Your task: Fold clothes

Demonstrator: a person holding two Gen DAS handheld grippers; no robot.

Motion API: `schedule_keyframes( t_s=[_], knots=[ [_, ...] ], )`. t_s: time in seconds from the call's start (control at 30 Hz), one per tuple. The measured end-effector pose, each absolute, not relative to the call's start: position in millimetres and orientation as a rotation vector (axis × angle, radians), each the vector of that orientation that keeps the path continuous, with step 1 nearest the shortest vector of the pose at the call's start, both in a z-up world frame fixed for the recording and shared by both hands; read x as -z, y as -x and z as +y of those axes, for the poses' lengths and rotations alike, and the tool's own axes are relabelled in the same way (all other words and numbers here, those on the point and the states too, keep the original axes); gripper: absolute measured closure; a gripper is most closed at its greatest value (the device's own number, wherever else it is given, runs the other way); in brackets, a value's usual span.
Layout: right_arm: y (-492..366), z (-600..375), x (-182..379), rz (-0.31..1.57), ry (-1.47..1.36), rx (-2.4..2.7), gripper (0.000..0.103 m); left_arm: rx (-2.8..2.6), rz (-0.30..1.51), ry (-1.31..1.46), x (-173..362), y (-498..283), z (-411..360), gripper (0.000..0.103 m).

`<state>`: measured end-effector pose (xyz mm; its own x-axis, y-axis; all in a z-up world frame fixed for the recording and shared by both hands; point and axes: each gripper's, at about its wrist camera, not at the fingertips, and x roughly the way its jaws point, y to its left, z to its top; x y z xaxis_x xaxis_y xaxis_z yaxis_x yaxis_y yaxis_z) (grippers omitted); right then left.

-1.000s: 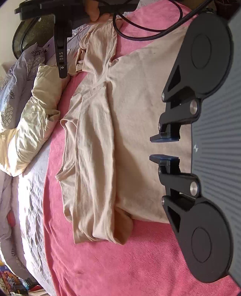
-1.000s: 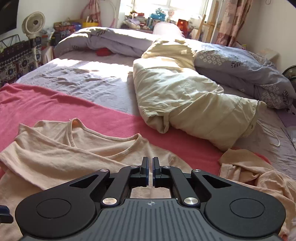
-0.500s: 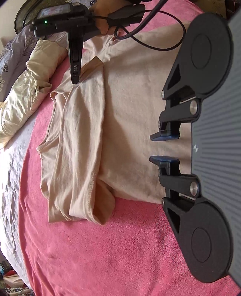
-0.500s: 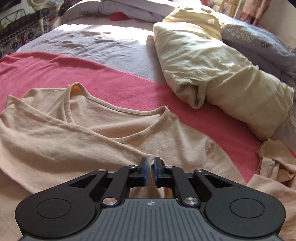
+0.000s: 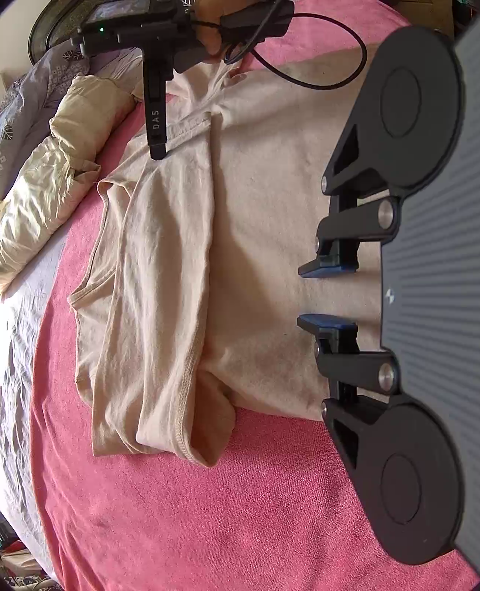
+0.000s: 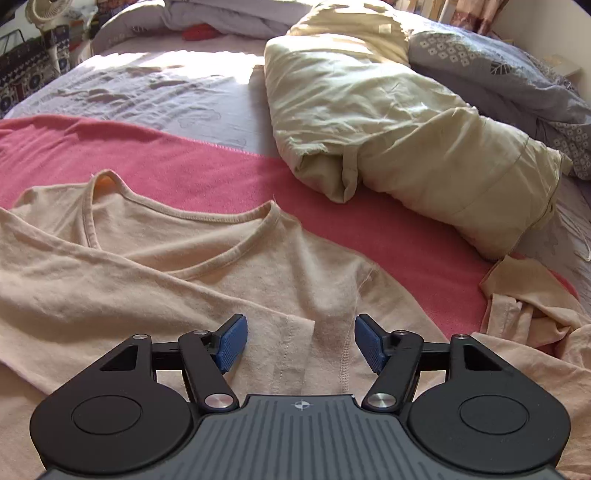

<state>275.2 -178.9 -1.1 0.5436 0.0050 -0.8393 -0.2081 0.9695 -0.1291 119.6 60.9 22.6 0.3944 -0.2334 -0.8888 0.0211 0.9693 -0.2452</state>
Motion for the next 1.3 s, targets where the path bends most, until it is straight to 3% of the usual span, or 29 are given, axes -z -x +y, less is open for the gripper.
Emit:
schedule_keyframes(
  t_s=[0.07, 0.1, 0.27, 0.5, 0.63, 0.83, 1.0, 1.2, 1.3],
  knots=[
    [-267, -174, 1, 0.983, 0.191, -0.163, 0.083, 0.165, 1.159, 0.208, -22, -120, 62, 0.077],
    [-263, -169, -1, 0.974, 0.196, -0.176, 0.09, 0.166, 1.16, 0.207, -21, -121, 61, 0.076],
    [-250, -153, -19, 0.923, 0.212, -0.207, 0.095, 0.168, 1.159, 0.198, -20, -122, 59, 0.074],
    [-259, -195, -76, 0.803, -0.044, -0.047, 0.097, 0.313, 1.093, 0.063, -32, -123, 30, 0.074],
    [-259, -220, -92, 0.769, -0.047, 0.03, 0.097, 0.31, 1.067, 0.075, -30, -137, 20, 0.073],
    [-243, -232, -55, 0.959, -0.058, -0.051, 0.09, 0.205, 1.05, 0.124, -32, -148, 40, 0.073],
    [-199, -220, -25, 1.059, -0.107, -0.093, 0.074, 0.121, 0.967, 0.176, -48, -157, 71, 0.073],
    [-191, -235, -1, 1.021, -0.588, -0.065, 0.069, 0.074, 0.921, 0.202, -57, -171, 89, 0.072],
    [-193, -244, 13, 0.991, -0.818, -0.022, 0.064, 0.035, 0.909, 0.188, -54, -176, 94, 0.061]
  ],
)
